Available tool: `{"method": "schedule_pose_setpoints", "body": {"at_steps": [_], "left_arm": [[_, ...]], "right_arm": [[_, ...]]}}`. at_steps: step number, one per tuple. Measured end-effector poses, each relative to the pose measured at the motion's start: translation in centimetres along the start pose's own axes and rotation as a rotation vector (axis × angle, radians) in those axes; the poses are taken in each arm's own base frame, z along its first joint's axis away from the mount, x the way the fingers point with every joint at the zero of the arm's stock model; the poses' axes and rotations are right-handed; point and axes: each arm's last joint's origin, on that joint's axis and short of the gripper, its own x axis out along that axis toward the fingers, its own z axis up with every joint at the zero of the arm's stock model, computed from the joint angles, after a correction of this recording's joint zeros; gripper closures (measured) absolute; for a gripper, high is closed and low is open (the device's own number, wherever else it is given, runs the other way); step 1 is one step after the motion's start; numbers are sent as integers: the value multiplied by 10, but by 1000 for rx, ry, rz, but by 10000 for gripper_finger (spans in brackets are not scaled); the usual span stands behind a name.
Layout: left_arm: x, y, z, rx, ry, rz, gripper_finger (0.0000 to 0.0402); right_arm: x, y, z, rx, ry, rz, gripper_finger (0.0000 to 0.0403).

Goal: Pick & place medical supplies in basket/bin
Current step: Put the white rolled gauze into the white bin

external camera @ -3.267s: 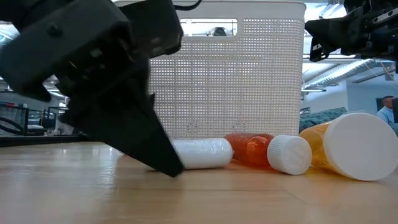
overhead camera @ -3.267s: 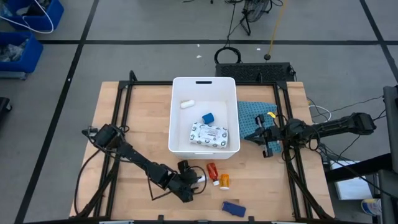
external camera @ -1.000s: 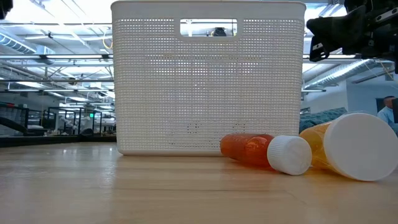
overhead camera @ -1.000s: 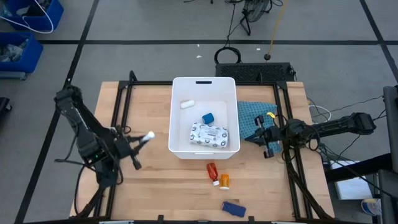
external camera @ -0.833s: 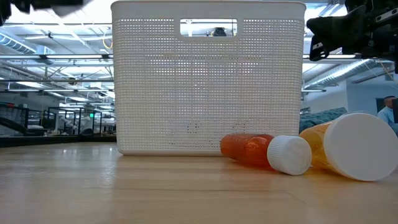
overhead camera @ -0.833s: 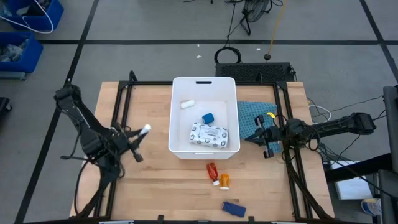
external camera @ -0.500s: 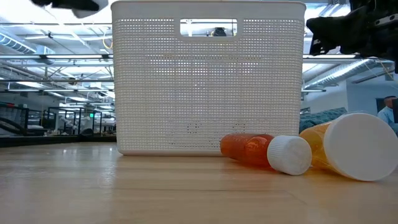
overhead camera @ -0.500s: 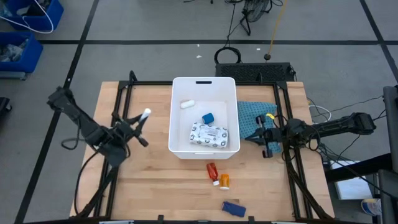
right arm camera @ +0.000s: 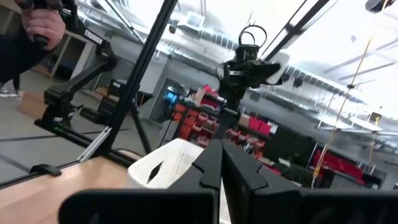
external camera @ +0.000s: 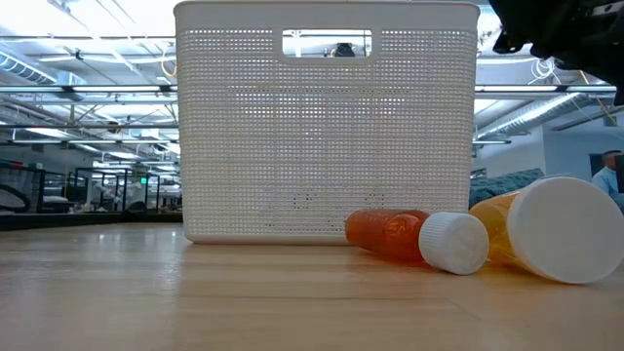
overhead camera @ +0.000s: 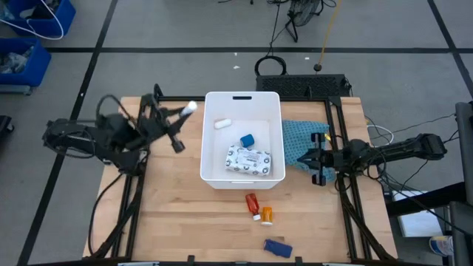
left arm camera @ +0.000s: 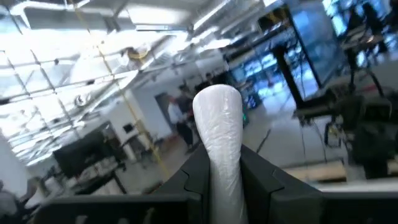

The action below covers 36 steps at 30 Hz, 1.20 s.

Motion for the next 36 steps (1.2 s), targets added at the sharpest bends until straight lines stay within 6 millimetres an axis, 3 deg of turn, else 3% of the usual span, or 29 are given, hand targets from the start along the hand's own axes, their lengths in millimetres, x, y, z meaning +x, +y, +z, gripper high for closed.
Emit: {"method": "schedule_pose_setpoints", "body": {"at_steps": [4, 10, 14, 18, 24, 30, 36], "left_arm": [[32, 16, -2, -17, 28, -47, 350], [105, 26, -27, -61, 170, -213, 350], [158, 14, -57, -10, 272, -359, 350], [196, -7, -94, 65, 383, -556, 350], [228, -43, -148, 114, 544, -689, 343], [241, -66, -186, 70, 592, -783, 351], [242, -62, -205, -63, 656, -805, 351]], "right_arm": [[0, -1, 1, -24, -15, -6, 403], [0, 0, 0, -46, -2, -1, 403], [0, 0, 0, -79, 1, 0, 403], [0, 0, 0, -108, 0, 0, 403], [0, 0, 0, -113, 4, 2, 403], [0, 0, -1, -113, 7, 3, 403], [0, 1, -1, -119, 13, 6, 403]]}}
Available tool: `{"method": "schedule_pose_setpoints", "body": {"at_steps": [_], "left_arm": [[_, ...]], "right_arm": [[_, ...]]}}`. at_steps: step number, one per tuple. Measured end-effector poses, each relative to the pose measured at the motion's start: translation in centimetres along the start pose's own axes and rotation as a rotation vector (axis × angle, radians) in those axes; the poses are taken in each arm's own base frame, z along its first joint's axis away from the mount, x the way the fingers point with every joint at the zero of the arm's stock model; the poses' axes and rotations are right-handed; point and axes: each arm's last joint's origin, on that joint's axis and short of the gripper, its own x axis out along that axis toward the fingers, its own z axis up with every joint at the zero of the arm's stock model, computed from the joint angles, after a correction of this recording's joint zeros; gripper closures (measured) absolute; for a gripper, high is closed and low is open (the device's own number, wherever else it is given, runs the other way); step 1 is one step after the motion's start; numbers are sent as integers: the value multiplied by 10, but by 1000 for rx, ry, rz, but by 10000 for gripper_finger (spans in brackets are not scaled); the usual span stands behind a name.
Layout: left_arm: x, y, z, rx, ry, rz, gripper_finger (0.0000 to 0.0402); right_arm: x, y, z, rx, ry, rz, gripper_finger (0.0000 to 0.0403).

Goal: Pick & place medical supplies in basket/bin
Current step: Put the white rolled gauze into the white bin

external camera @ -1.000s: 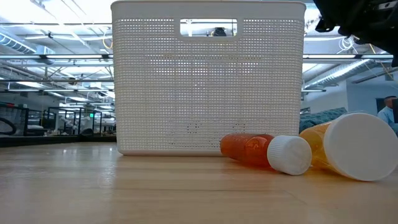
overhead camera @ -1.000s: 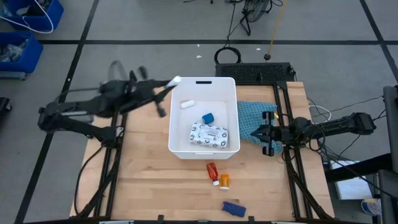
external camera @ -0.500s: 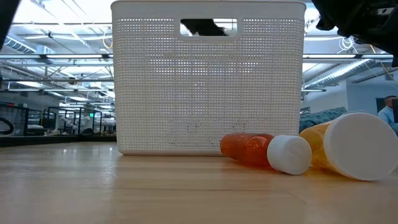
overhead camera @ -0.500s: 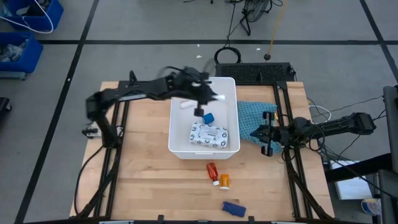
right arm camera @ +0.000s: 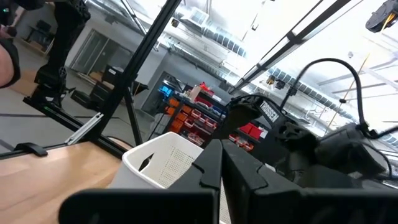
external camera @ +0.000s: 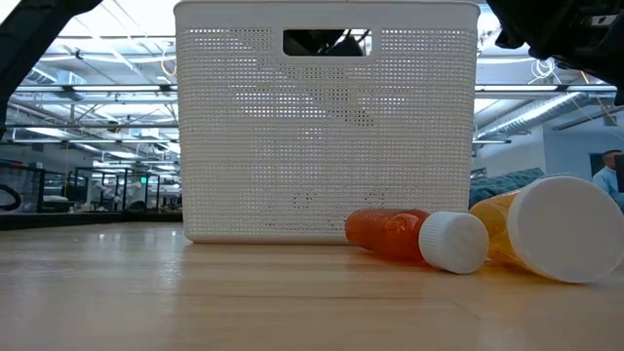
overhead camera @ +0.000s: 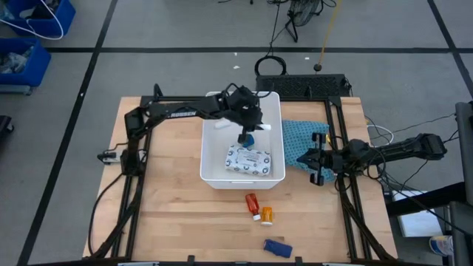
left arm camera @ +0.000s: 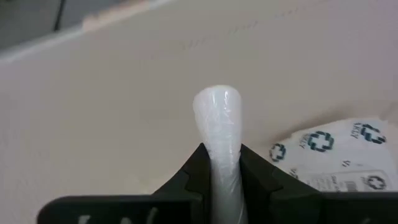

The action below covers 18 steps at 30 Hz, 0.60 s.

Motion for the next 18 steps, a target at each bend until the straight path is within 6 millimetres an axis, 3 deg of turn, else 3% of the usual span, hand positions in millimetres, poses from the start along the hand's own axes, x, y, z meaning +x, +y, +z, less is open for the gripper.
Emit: {"method": "schedule_pose_setpoints", "body": {"at_steps": [5, 18], "left_arm": [[-2, 3, -8, -66, 50, -16, 345], [1, -16, -15, 112, 285, 42, 346]], "right_arm": [[0, 0, 0, -4, 3, 1, 403], [0, 1, -2, -8, 18, 10, 403]]}}
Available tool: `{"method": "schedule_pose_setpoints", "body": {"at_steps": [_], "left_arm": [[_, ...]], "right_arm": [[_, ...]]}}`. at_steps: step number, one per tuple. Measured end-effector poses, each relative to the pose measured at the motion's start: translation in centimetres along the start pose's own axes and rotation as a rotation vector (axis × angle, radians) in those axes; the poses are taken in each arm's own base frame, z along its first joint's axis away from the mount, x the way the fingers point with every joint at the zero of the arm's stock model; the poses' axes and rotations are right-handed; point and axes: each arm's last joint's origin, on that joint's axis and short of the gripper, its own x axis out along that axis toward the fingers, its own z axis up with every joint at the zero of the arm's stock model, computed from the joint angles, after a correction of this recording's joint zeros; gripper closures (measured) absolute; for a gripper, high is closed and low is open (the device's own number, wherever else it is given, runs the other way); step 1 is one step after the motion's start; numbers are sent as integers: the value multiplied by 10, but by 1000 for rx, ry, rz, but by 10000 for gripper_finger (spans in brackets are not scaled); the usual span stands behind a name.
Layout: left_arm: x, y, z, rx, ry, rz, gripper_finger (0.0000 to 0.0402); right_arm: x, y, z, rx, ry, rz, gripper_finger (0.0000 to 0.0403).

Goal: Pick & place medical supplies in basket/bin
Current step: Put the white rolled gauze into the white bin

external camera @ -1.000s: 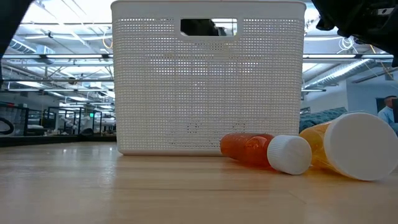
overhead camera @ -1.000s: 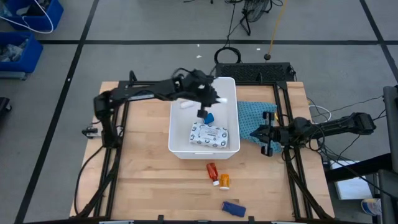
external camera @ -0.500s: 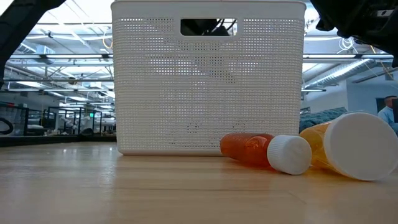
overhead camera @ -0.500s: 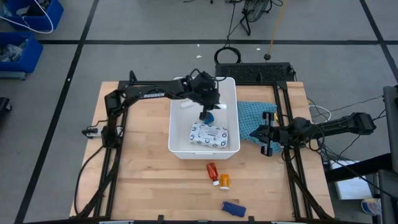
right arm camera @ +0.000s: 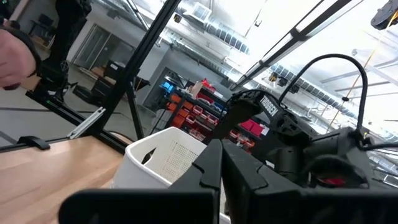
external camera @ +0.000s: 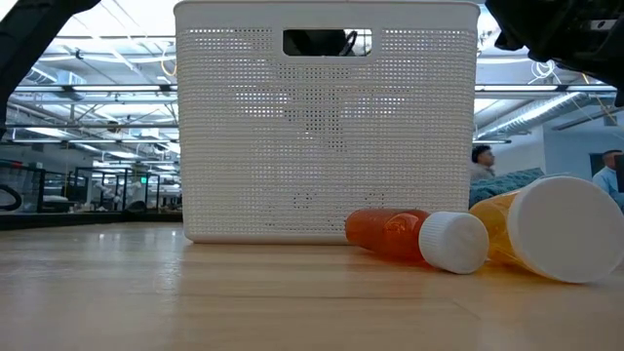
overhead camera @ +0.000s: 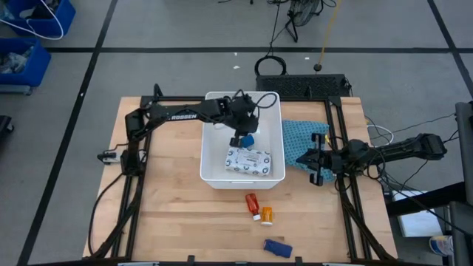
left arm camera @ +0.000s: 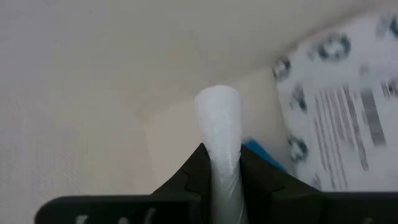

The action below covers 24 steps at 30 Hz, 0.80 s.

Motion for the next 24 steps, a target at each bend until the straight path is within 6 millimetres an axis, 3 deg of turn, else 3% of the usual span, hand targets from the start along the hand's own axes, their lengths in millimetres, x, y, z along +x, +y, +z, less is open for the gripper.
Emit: {"method": "schedule_pose_setpoints", "body": {"at_steps": [7, 13, 24], "left_arm": [[0, -8, -11, -31, 125, -72, 351], [11, -19, -26, -17, 202, -71, 350], [28, -30, -49, -56, 218, -83, 351]], "right_arm": [[0, 0, 0, 2, 3, 2, 403], [0, 0, 0, 3, 3, 2, 403], [0, 0, 0, 3, 3, 2, 403]]}}
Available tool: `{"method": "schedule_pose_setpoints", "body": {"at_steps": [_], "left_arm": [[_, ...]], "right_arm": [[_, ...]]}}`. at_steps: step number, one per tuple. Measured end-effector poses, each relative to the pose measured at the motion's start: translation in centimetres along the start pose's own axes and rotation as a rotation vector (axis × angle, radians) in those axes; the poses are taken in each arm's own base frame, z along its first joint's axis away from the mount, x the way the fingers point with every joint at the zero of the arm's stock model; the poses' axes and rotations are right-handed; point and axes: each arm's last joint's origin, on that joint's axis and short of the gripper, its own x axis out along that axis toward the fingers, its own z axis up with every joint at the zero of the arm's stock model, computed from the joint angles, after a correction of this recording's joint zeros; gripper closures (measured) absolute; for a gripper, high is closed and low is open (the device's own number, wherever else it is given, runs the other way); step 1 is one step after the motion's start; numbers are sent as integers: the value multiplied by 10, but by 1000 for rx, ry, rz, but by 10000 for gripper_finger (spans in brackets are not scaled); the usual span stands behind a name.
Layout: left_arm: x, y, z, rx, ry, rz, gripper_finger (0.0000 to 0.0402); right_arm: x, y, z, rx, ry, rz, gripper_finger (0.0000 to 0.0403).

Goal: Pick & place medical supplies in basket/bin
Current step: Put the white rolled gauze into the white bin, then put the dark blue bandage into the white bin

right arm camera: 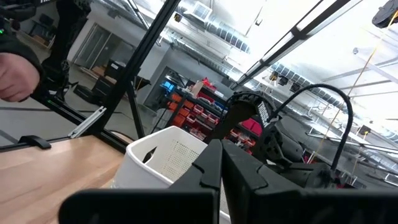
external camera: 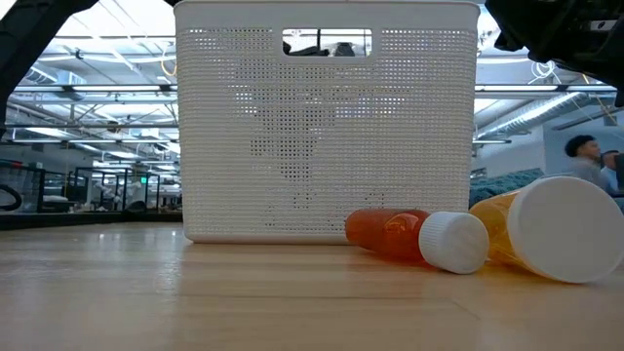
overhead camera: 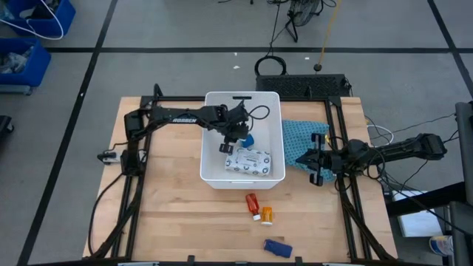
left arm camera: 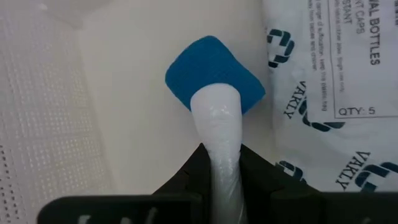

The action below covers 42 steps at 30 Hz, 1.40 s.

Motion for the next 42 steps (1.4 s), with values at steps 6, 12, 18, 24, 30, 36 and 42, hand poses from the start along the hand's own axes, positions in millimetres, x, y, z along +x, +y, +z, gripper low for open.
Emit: {"method": "schedule_pose_setpoints", "body": {"at_steps": [6, 12, 18, 24, 30, 36, 42], "left_arm": [[5, -1, -4, -15, -35, -22, 350], [5, -1, -4, -14, -35, -24, 351], [6, -1, -4, -21, -32, -18, 336], [10, 0, -3, -39, -39, -1, 266], [6, 1, 4, -17, -16, 97, 180], [-35, 0, 26, 59, -57, 187, 120], [-118, -7, 39, 46, -122, 321, 106]], "right_arm": [[0, 0, 0, 0, 4, 2, 403], [0, 0, 0, 1, 5, 2, 403], [0, 0, 0, 1, 5, 2, 403], [0, 0, 0, 1, 5, 2, 403], [0, 0, 0, 1, 4, 2, 403], [0, 0, 0, 1, -1, -1, 403], [0, 0, 0, 7, -2, 0, 403]]}}
